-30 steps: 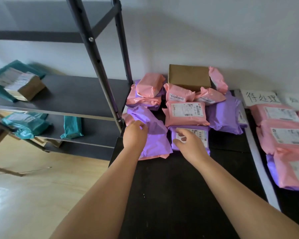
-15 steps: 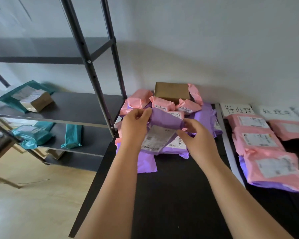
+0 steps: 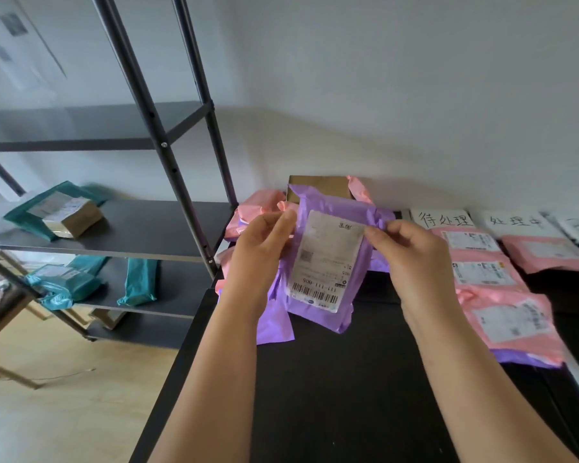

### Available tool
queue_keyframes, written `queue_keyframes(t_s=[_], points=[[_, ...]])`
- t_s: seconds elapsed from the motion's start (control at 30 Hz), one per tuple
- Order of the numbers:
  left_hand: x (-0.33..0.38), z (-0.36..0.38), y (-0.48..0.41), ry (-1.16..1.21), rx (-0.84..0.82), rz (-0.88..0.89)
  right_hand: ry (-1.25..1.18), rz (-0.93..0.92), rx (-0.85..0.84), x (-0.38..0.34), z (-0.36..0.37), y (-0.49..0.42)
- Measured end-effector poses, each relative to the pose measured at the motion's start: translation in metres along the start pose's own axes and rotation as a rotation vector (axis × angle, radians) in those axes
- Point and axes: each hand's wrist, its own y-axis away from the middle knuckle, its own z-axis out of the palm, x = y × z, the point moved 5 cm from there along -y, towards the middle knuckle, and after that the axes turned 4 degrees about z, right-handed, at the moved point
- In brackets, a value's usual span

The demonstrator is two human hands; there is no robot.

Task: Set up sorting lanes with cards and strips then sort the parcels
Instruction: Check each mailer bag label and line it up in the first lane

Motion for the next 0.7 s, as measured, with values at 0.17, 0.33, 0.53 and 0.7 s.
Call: queue_keyframes(t_s=[0.17,0.33,0.53,0.7], points=[[-0.001,0.003,0.008,-0.188,-0.122,0.009,-0.032,0.068,0.071,0.001,-0.013,-0.004],[0.009,0.004,0.005,-0.475,-0.040,0.201,0.087,0.028,0.096,0.004,-0.017,0.000],[0.013,0.025,0.003,-1.089,-0.043,0.413,0.418,-0.506,-0.036,-0.030,0.002,0.015],[0.009,0.041,0.011,-1.149,-0.123,0.569,0.832,-0.481,-0.126,-0.010,0.016,0.025]])
